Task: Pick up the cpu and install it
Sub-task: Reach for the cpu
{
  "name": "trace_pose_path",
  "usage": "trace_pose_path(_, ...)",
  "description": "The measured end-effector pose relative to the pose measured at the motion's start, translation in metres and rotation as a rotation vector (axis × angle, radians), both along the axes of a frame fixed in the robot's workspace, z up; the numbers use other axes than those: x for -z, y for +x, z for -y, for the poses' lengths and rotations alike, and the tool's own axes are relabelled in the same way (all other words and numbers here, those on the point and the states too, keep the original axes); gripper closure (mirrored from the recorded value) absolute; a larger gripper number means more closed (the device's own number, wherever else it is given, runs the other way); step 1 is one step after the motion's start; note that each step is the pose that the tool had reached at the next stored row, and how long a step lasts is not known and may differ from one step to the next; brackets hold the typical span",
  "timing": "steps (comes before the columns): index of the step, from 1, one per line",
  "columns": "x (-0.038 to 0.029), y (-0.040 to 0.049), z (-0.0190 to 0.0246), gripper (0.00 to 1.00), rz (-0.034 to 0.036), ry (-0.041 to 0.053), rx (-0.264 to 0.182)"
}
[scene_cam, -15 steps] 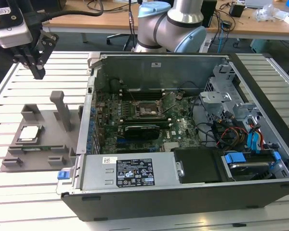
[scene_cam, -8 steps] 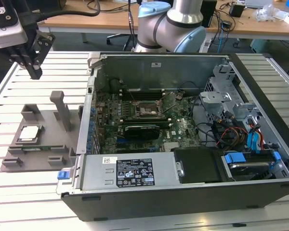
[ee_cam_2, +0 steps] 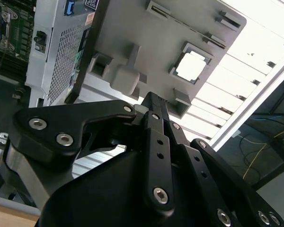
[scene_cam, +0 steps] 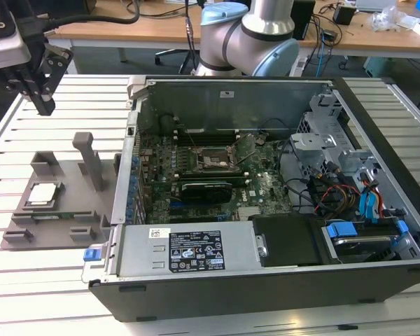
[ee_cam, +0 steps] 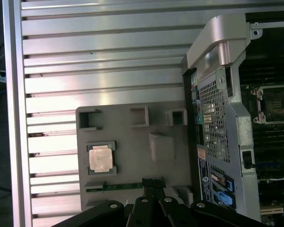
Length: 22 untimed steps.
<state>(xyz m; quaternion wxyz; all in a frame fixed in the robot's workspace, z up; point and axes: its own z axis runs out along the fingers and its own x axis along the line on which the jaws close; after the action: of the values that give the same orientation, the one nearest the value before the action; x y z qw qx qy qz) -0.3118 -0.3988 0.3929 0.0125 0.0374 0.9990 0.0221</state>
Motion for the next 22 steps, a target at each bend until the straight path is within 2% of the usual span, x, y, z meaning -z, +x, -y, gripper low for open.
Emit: trace_pose_path(22, 0.0001, -0.0185, 0.0, 0.89, -0.0001, 0.0, 0.0)
